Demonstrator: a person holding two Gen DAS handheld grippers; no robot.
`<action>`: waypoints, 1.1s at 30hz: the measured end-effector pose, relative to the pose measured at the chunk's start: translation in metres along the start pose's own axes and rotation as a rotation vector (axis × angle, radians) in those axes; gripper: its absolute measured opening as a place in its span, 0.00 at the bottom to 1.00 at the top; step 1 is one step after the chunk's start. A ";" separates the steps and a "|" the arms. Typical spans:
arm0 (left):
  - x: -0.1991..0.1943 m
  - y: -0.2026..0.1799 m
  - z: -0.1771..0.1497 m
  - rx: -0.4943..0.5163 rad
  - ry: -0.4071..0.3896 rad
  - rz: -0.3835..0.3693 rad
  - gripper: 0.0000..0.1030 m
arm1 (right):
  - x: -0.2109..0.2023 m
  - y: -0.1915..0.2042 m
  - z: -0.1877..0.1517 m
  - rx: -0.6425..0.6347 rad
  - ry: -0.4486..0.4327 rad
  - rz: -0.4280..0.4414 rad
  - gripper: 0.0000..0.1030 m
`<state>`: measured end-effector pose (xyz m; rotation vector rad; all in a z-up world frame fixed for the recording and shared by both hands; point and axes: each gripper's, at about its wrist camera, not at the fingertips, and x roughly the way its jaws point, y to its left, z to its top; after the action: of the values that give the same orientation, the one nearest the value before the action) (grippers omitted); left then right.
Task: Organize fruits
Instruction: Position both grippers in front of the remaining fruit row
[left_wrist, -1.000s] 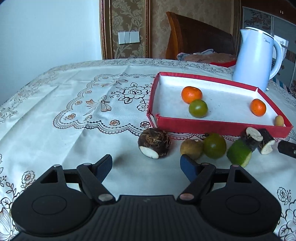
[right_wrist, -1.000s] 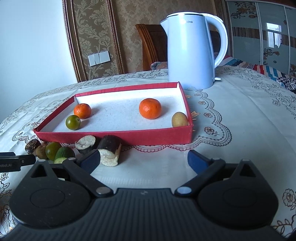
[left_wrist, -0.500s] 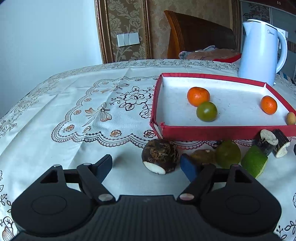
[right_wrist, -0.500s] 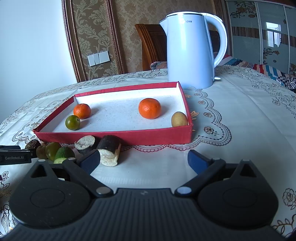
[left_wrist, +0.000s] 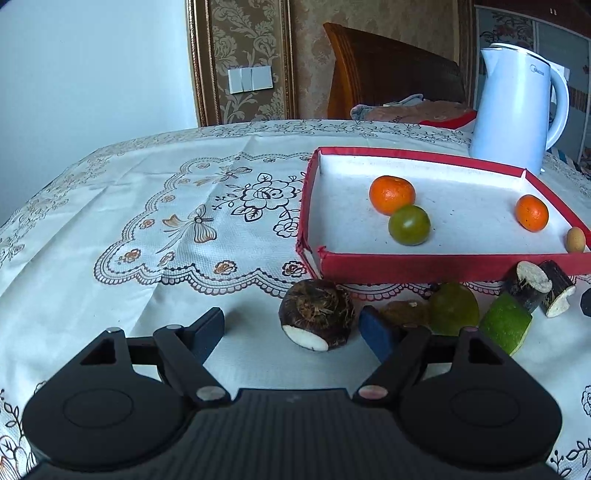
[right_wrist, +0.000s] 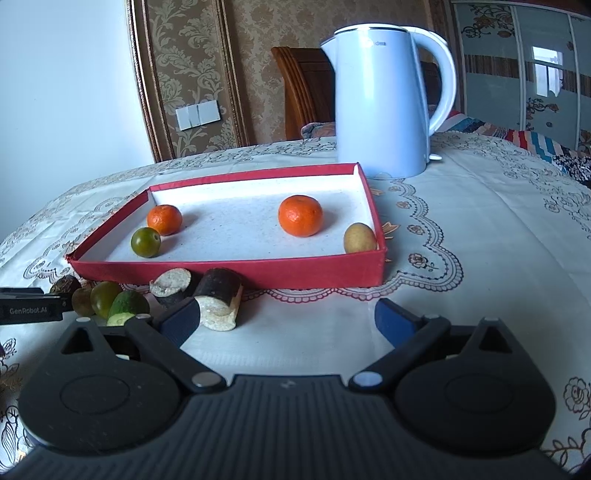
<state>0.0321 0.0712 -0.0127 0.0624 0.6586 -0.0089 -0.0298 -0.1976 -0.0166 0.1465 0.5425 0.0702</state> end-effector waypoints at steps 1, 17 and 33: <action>0.000 0.000 0.000 0.003 -0.001 -0.001 0.78 | 0.000 0.001 0.000 -0.006 -0.001 0.000 0.98; 0.003 0.002 0.001 0.006 -0.001 -0.019 0.78 | 0.000 0.003 0.000 -0.011 0.004 -0.008 0.98; 0.002 0.002 0.001 0.008 -0.004 -0.017 0.78 | 0.000 0.004 0.001 -0.012 0.009 -0.011 0.98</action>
<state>0.0345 0.0736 -0.0130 0.0641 0.6556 -0.0282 -0.0291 -0.1939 -0.0155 0.1316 0.5517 0.0638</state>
